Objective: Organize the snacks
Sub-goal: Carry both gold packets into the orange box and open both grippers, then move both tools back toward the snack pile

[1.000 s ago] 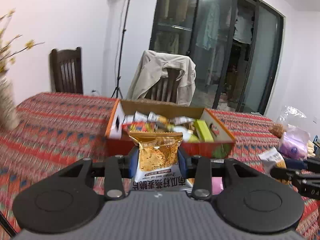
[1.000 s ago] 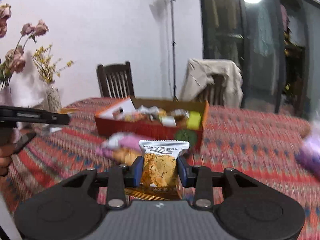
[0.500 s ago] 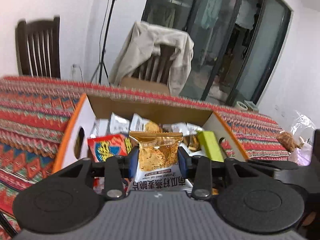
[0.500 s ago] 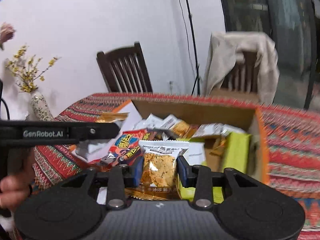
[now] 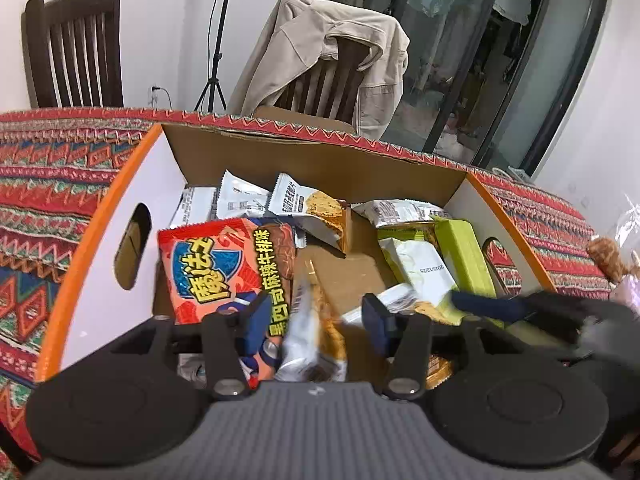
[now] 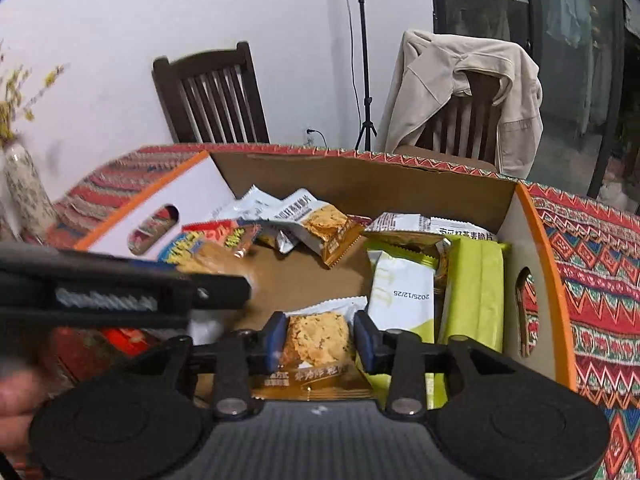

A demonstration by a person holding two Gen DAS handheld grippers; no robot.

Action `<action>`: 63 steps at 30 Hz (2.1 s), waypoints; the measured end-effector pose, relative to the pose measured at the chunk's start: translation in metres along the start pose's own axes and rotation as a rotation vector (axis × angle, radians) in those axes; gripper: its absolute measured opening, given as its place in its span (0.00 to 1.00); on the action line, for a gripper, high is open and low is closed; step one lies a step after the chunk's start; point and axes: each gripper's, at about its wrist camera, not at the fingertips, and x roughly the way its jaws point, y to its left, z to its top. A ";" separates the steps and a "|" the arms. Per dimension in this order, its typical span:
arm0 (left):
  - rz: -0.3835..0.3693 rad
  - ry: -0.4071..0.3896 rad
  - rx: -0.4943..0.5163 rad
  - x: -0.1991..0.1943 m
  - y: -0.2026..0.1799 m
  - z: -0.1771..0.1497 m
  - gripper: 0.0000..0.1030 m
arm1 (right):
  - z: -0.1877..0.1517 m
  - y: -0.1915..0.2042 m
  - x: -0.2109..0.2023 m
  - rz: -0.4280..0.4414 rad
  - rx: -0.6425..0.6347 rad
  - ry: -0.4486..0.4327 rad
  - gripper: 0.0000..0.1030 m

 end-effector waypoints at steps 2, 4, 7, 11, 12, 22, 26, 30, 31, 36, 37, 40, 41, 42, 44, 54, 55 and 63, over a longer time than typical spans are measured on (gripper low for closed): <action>-0.002 -0.015 -0.002 -0.011 0.001 0.003 0.60 | 0.003 -0.001 -0.015 -0.030 -0.006 -0.029 0.58; 0.008 -0.037 0.019 -0.025 0.000 0.006 0.61 | 0.007 -0.004 -0.033 -0.039 -0.019 -0.059 0.58; 0.018 -0.091 0.056 -0.056 -0.003 0.008 0.64 | 0.015 -0.009 -0.069 -0.049 -0.014 -0.119 0.58; 0.033 -0.183 0.105 -0.112 -0.008 0.001 0.73 | 0.021 -0.011 -0.128 -0.076 -0.030 -0.217 0.59; 0.044 -0.210 0.118 -0.129 -0.010 -0.005 0.75 | 0.021 -0.010 -0.142 -0.080 -0.037 -0.239 0.62; 0.093 -0.387 0.203 -0.256 -0.026 -0.106 0.83 | -0.054 0.013 -0.269 -0.154 -0.159 -0.391 0.89; 0.138 -0.409 0.197 -0.281 -0.026 -0.146 0.85 | -0.102 0.020 -0.298 -0.198 -0.190 -0.370 0.97; 0.151 -0.361 0.144 -0.290 -0.019 -0.181 0.85 | -0.146 0.024 -0.318 -0.190 -0.148 -0.323 0.98; 0.148 -0.342 0.127 -0.289 -0.018 -0.189 0.85 | -0.156 0.024 -0.320 -0.184 -0.127 -0.311 0.99; 0.166 -0.241 0.085 -0.285 -0.009 -0.225 0.85 | -0.208 0.023 -0.313 -0.161 0.021 -0.209 1.00; 0.173 -0.230 0.084 -0.286 -0.006 -0.232 0.85 | -0.219 0.024 -0.312 -0.157 0.045 -0.183 1.00; 0.176 -0.195 0.063 -0.286 0.001 -0.244 0.85 | -0.241 0.029 -0.310 -0.142 0.058 -0.122 1.00; 0.176 -0.190 0.057 -0.286 0.002 -0.247 0.85 | -0.246 0.031 -0.310 -0.145 0.057 -0.112 1.00; 0.177 -0.188 0.054 -0.286 0.003 -0.248 0.85 | -0.250 0.033 -0.312 -0.152 0.057 -0.105 1.00; 0.174 -0.189 0.049 -0.286 0.003 -0.251 0.85 | -0.256 0.034 -0.317 -0.169 0.070 -0.105 1.00; 0.154 -0.175 0.057 -0.268 0.000 -0.241 0.85 | -0.248 0.032 -0.307 -0.168 0.095 -0.115 1.00; 0.150 -0.172 0.060 -0.264 -0.001 -0.238 0.85 | -0.245 0.032 -0.303 -0.163 0.094 -0.114 1.00; 0.129 -0.203 0.106 -0.206 -0.009 -0.185 0.84 | -0.206 0.025 -0.258 -0.142 0.065 -0.124 1.00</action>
